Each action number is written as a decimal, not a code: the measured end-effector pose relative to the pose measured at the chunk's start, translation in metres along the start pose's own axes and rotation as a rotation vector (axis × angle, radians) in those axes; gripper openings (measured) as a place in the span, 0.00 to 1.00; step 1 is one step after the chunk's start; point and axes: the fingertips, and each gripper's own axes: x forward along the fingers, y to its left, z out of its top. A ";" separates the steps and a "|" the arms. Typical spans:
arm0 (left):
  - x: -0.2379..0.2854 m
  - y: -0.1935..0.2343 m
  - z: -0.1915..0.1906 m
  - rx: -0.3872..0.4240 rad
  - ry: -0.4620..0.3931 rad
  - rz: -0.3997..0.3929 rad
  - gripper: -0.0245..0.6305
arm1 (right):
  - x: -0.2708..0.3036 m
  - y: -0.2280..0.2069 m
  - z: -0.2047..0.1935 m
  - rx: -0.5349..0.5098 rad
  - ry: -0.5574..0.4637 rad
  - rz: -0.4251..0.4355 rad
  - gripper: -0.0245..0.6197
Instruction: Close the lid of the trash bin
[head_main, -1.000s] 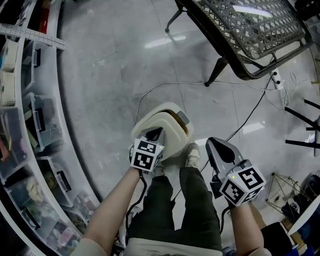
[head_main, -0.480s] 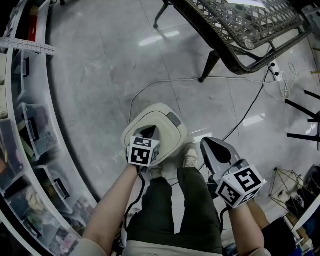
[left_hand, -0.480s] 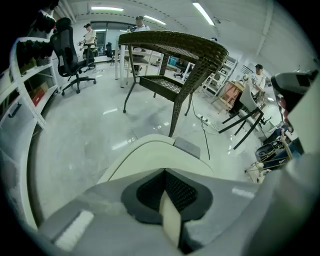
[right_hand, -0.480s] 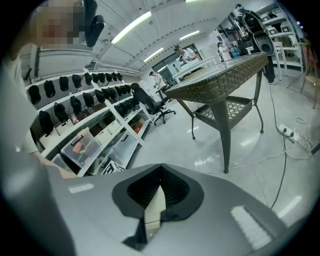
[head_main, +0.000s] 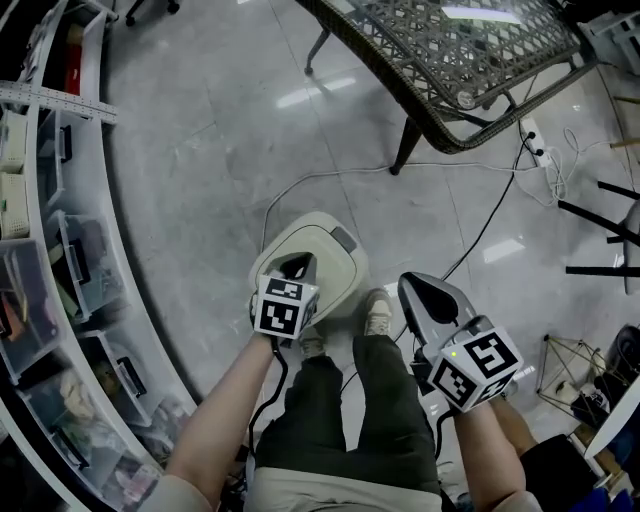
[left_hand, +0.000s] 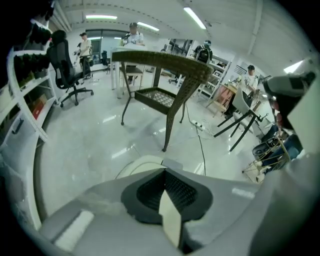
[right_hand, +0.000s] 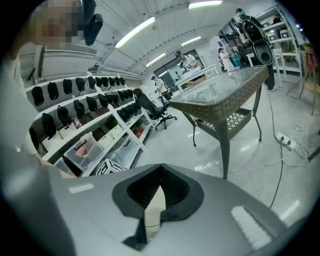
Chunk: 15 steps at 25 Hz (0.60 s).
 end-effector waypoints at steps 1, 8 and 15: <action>-0.015 -0.004 0.010 0.009 -0.019 0.000 0.04 | -0.006 0.007 0.008 -0.006 -0.010 0.002 0.04; -0.132 -0.019 0.089 0.051 -0.196 0.031 0.04 | -0.063 0.066 0.081 -0.099 -0.097 0.013 0.04; -0.261 -0.035 0.152 0.168 -0.357 0.103 0.04 | -0.134 0.146 0.163 -0.204 -0.214 0.057 0.04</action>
